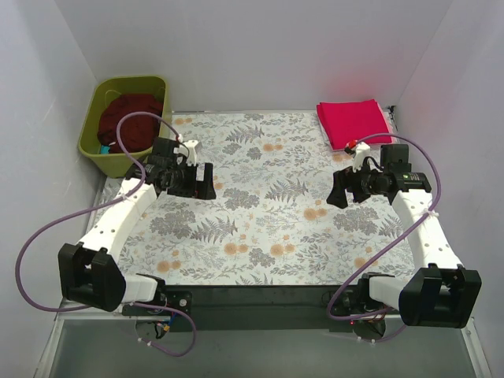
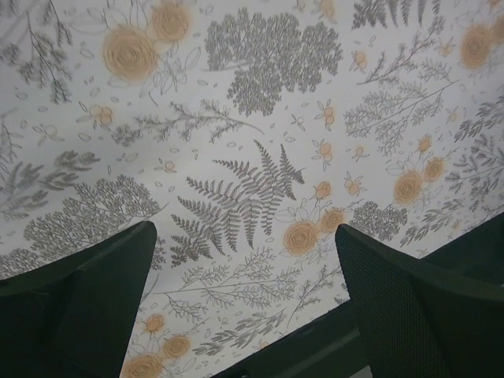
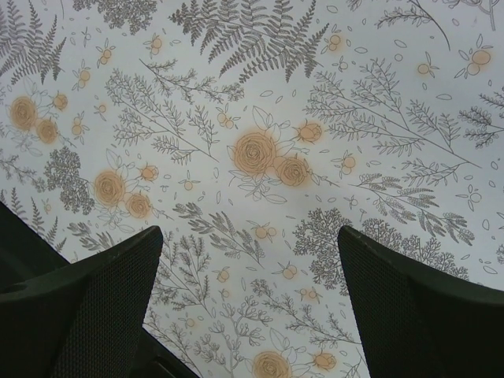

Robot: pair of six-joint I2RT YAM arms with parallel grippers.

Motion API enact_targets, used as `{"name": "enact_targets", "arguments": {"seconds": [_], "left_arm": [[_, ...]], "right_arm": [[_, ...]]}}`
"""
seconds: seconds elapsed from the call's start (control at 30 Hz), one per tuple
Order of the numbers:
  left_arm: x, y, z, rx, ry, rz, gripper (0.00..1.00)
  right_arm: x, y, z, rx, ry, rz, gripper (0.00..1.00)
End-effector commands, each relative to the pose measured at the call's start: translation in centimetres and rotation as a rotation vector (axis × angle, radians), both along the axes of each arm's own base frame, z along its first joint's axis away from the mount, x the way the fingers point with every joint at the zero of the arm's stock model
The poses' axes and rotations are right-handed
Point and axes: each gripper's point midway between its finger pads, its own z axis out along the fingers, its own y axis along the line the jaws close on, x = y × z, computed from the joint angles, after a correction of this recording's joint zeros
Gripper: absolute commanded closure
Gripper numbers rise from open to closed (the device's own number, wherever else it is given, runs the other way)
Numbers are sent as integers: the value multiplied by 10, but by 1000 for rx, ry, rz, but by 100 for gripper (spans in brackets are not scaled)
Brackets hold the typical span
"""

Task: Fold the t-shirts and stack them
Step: Grab the tshirt from the pile

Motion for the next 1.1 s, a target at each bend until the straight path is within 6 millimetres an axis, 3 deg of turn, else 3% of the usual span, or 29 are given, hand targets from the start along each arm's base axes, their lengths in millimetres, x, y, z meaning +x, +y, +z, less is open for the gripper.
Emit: {"name": "enact_targets", "arguments": {"seconds": [0.0,0.13,0.17,0.2,0.27,0.3,0.33,0.43,0.47,0.5,0.53,0.7,0.83,0.93,1.07], "left_arm": [[22,-5,49,-9,-120,-32,2],[52,-16,103,-41,-260,-79,2],[65,-16,100,-22,-257,-77,2],[82,-16,129,-31,-329,-68,2],[110,-3,146,-23,-374,-23,2],[134,1,165,-28,-423,1,2],[150,9,170,-23,-440,34,2],[207,59,200,-25,-532,162,2],[229,69,184,-24,-506,187,2],[241,76,185,-38,-509,220,2],[255,110,207,-39,-568,288,2],[307,172,181,-51,-601,407,5],[331,222,146,-30,-608,507,7],[349,247,117,-34,-589,552,8],[368,255,78,-34,-567,541,10]], "right_arm": [[3,1,2,7,-21,-8,2],[3,1,-1,6,-8,-9,2],[3,1,-3,6,-4,-9,2],[3,0,-5,0,1,-12,1],[3,-1,-5,-5,1,-15,2],[2,-2,-6,-8,1,-16,2],[2,-2,-6,-6,3,-15,2],[1,-1,-8,-3,10,-14,2],[1,-2,-8,-6,10,-16,2],[1,-3,-10,-12,12,-18,2],[1,-3,-11,-15,13,-20,2],[0,-1,-12,4,30,-19,2],[-2,2,-15,24,54,-18,2],[-3,4,-18,38,75,-20,2],[-3,4,-26,37,101,-22,2]]}}
